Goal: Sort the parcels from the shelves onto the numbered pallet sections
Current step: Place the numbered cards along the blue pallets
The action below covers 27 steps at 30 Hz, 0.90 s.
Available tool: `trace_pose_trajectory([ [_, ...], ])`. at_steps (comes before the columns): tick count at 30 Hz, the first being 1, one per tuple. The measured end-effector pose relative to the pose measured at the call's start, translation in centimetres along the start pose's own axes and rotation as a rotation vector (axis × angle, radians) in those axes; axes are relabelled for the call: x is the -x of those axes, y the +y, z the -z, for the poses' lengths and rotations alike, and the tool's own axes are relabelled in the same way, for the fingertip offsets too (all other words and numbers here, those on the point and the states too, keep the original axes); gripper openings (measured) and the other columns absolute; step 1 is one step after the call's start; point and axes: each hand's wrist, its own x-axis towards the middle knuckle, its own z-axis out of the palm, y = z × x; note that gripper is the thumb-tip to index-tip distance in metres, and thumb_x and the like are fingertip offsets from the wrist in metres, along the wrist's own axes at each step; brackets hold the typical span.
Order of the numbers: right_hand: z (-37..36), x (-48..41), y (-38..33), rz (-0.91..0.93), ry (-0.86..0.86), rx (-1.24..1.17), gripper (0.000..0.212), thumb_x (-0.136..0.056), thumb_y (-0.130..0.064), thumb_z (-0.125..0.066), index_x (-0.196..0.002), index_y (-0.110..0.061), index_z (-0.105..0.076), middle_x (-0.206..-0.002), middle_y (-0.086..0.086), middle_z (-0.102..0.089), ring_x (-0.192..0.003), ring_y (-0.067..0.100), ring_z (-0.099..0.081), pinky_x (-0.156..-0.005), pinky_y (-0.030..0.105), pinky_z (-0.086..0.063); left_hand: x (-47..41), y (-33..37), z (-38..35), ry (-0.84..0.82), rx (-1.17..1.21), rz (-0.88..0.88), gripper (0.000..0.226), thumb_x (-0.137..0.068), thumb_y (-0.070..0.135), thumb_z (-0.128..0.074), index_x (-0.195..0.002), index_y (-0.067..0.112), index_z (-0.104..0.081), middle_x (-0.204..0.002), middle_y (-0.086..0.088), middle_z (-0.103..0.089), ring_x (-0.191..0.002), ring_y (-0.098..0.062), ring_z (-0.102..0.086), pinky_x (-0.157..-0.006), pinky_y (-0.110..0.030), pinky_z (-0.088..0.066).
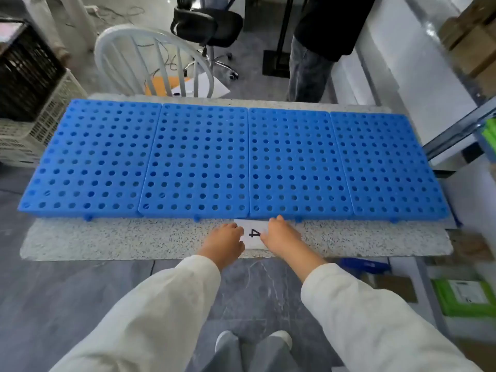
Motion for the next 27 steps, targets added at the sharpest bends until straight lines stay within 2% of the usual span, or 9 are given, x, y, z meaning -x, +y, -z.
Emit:
trace_pose_trajectory([
  [3, -1.6, -0.9, -0.3, -0.14, 0.047, -0.045, 0.061, -0.092, -0.037, -0.056, -0.14, -0.009, -0.033, -0.144, 0.011, -0.033, -0.124, 0.028, -0.047, -0.092, 0.04, -0.045, -0.9, 0.0, -1.2, -0.045, -0.032, 0.024, 0.036, -0.093, 0.02, -0.048, -0.127, 0.014, -0.057, -0.128, -0.002, -0.054, -0.116, -0.022, -0.051, -0.097, -0.036, -0.045],
  [6, -3.1, -1.5, -0.7, -0.198, 0.083, -0.091, 0.08, -0.085, -0.042, -0.067, -0.143, -0.007, -0.024, -0.145, 0.015, -0.029, -0.126, 0.03, -0.043, -0.095, 0.038, -0.046, -1.2, -0.3, -2.6, -0.053, -0.016, 0.062, 0.037, -0.092, 0.018, -0.05, -0.129, 0.014, -0.056, -0.129, -0.002, -0.053, -0.115, -0.022, -0.052, -0.096, -0.036, -0.045],
  [10, -4.2, -2.2, -0.6, -0.27, 0.154, -0.192, 0.088, -0.077, -0.043, -0.077, -0.136, -0.004, -0.025, -0.136, 0.018, -0.035, -0.121, 0.029, -0.046, -0.092, 0.034, -0.049, -1.4, -0.6, -3.8, -0.032, 0.04, 0.101, 0.033, -0.093, 0.016, -0.051, -0.125, 0.015, -0.056, -0.125, 0.002, -0.051, -0.106, -0.018, -0.055, -0.089, -0.036, -0.052],
  [14, -4.7, -2.3, 0.0, -0.343, 0.142, -0.32, 0.096, -0.07, -0.037, -0.083, -0.138, -0.008, -0.023, -0.138, 0.016, -0.038, -0.126, 0.03, -0.04, -0.098, 0.036, -0.042, -1.4, -0.4, -3.9, -0.035, 0.049, 0.108, 0.033, -0.093, 0.015, -0.051, -0.126, 0.015, -0.055, -0.125, 0.002, -0.05, -0.106, -0.017, -0.055, -0.089, -0.035, -0.052],
  [17, -4.9, -2.3, 0.3, -0.344, 0.143, -0.316, 0.081, -0.071, -0.038, -0.081, -0.135, -0.011, -0.038, -0.137, 0.013, -0.041, -0.125, 0.028, -0.037, -0.099, 0.036, -0.041, -1.4, -0.2, -3.8, -0.036, 0.051, 0.118, 0.032, -0.093, 0.012, -0.05, -0.124, 0.012, -0.056, -0.125, 0.001, -0.051, -0.105, -0.018, -0.056, -0.089, -0.033, -0.052],
  [20, -4.7, -2.2, 0.9, -0.344, 0.2, -0.338, 0.052, -0.077, -0.036, -0.078, -0.118, -0.014, -0.057, -0.135, 0.012, -0.04, -0.122, 0.028, -0.036, -0.093, 0.035, -0.045, -1.4, -0.1, -3.7, -0.051, 0.051, 0.128, 0.032, -0.093, 0.01, -0.049, -0.124, 0.011, -0.056, -0.124, 0.0, -0.052, -0.103, -0.019, -0.057, -0.091, -0.033, -0.051],
  [21, -4.7, -2.2, 1.2, -0.314, 0.193, -0.383, 0.043, -0.079, -0.033, -0.076, -0.113, -0.013, -0.059, -0.131, 0.011, -0.046, -0.118, 0.027, -0.042, -0.089, 0.035, -0.048, -1.4, -0.1, -3.6, -0.055, 0.048, 0.131, 0.032, -0.092, 0.009, -0.05, -0.124, 0.011, -0.056, -0.124, -0.001, -0.053, -0.102, -0.019, -0.057, -0.09, -0.033, -0.052],
  [24, -4.3, -2.1, 1.5, -0.219, 0.144, -0.567, 0.027, -0.082, -0.022, -0.074, -0.103, -0.012, -0.059, -0.109, 0.006, -0.063, -0.088, 0.02, -0.056, -0.072, 0.032, -0.051, -1.4, -0.1, -3.4, -0.065, 0.047, 0.13, 0.033, -0.092, 0.01, -0.05, -0.125, 0.012, -0.055, -0.126, 0.0, -0.053, -0.098, -0.019, -0.058, -0.085, -0.031, -0.052],
  [27, -3.8, -1.7, 1.6, -0.165, 0.154, -0.603, 0.023, -0.081, -0.017, -0.075, -0.099, -0.015, -0.061, -0.103, 0.003, -0.064, -0.082, 0.018, -0.056, -0.066, 0.027, -0.044, -1.1, 0.2, -3.0, -0.079, 0.034, 0.117, 0.032, -0.093, 0.012, -0.049, -0.124, 0.012, -0.057, -0.125, -0.001, -0.052, -0.097, -0.019, -0.058, -0.083, -0.031, -0.051],
])
